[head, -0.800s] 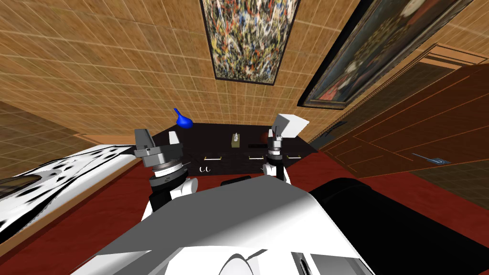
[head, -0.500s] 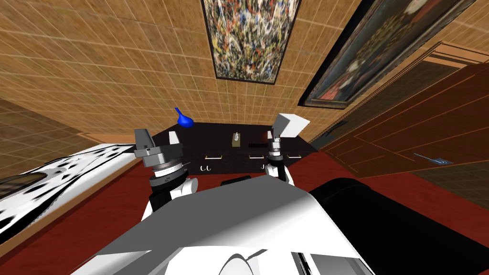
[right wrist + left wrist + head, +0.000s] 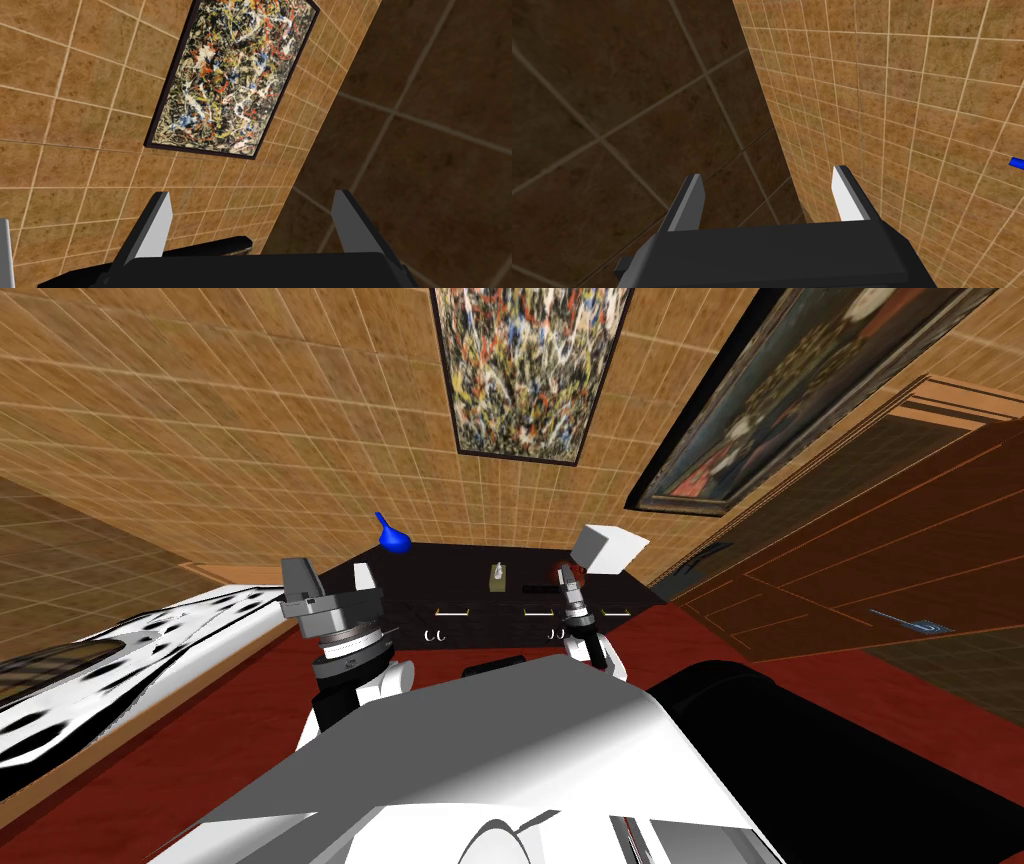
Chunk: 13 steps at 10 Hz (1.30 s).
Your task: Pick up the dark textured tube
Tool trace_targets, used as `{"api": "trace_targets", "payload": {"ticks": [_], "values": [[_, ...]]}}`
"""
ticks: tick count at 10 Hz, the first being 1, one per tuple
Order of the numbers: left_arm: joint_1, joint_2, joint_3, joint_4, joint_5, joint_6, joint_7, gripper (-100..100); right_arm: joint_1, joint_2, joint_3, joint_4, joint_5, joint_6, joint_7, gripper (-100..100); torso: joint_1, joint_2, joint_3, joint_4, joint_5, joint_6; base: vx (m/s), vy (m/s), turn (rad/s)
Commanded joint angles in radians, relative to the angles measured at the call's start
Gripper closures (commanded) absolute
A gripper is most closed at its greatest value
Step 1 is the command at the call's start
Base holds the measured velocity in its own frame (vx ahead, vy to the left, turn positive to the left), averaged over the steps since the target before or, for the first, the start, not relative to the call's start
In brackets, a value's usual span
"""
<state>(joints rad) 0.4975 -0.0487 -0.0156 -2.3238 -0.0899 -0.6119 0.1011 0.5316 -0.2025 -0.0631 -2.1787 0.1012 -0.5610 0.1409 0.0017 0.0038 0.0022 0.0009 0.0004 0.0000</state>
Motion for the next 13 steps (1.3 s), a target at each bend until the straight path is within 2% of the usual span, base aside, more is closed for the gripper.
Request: {"api": "trace_targets", "payload": {"ticks": [1,2,4,5,6,7,8,9,10,11,12,13], "values": [[0.0,0.0,0.0,0.0,0.0,0.0,0.0,0,0.005,-0.05,-0.023,0.035,0.024,0.007,0.004,-100,0.0,0.0,0.0,0.0,0.0,0.0,-0.052,0.029,0.028],[0.0,0.0,0.0,0.0,0.0,0.0,0.0,0,0.005,-0.065,-0.023,0.035,0.024,0.007,0.004,-100,0.0,0.0,0.0,0.0,0.0,0.0,-0.035,0.021,0.018],[0.0,0.0,0.0,0.0,0.0,0.0,0.0,0,0.025,-0.137,-0.054,0.093,0.075,0.017,0.016,-100,-0.001,-0.001,-0.001,0.0,0.0,0.0,-0.056,0.041,0.054],[0.0,0.0,0.0,0.0,0.0,0.0,0.0,0,0.025,-0.164,-0.054,0.093,0.075,0.017,0.016,-100,0.001,0.001,0.0,0.0,0.0,0.0,-0.063,0.047,0.017],[0.0,0.0,0.0,0.0,0.0,0.0,0.0,0,0.036,-0.2,-0.07,0.124,0.102,0.022,0.023,-100,0.001,0.0,0.0,0.0,0.0,0.0,-0.049,0.042,0.059],[0.0,0.0,0.0,0.0,0.0,0.0,0.0,0,0.036,-0.216,-0.07,0.124,0.102,0.022,0.023,-100,0.0,0.0,0.0,0.0,0.0,0.0,-0.038,0.027,0.024],[0.0,0.0,0.0,0.0,0.0,0.0,0.0,0,0.047,-0.253,-0.086,0.158,0.13,0.027,0.031,-100,0.0,-0.001,0.0,0.0,0.0,0.0,-0.039,0.042,0.055],[0.0,0.0,0.0,0.0,0.0,0.0,0.0,0,0.047,-0.27,-0.086,0.158,0.13,0.027,0.031,-100,0.0,-0.001,-0.001,0.0,0.0,0.0,-0.035,0.03,0.024],[0.0,0.0,0.0,0.0,0.0,0.0,0.0,0,0.059,-0.309,-0.101,0.192,0.159,0.031,0.039,-100,0.0,-0.001,-0.001,0.0,0.0,0.0,-0.044,0.032,0.057],[0.0,0.0,0.0,0.0,0.0,0.0,0.0,0,0.059,-0.325,-0.101,0.192,0.159,0.031,0.039,-100,0.0,-0.001,-0.001,0.0,0.0,0.0,-0.034,0.027,0.032],[0.0,0.0,0.0,0.0,0.0,0.0,0.0,0,0.071,-0.357,-0.114,0.228,0.188,0.035,0.047,-100,0.0,-0.001,-0.001,0.0,0.0,0.0,-0.039,0.035,0.075],[0.0,0.0,0.0,0.0,0.0,0.0,0.0,0,0.071,-0.381,-0.114,0.228,0.188,0.035,0.047,-100,0.0,-0.001,-0.001,0.0,0.0,0.0,-0.03,0.035,0.034]]}}
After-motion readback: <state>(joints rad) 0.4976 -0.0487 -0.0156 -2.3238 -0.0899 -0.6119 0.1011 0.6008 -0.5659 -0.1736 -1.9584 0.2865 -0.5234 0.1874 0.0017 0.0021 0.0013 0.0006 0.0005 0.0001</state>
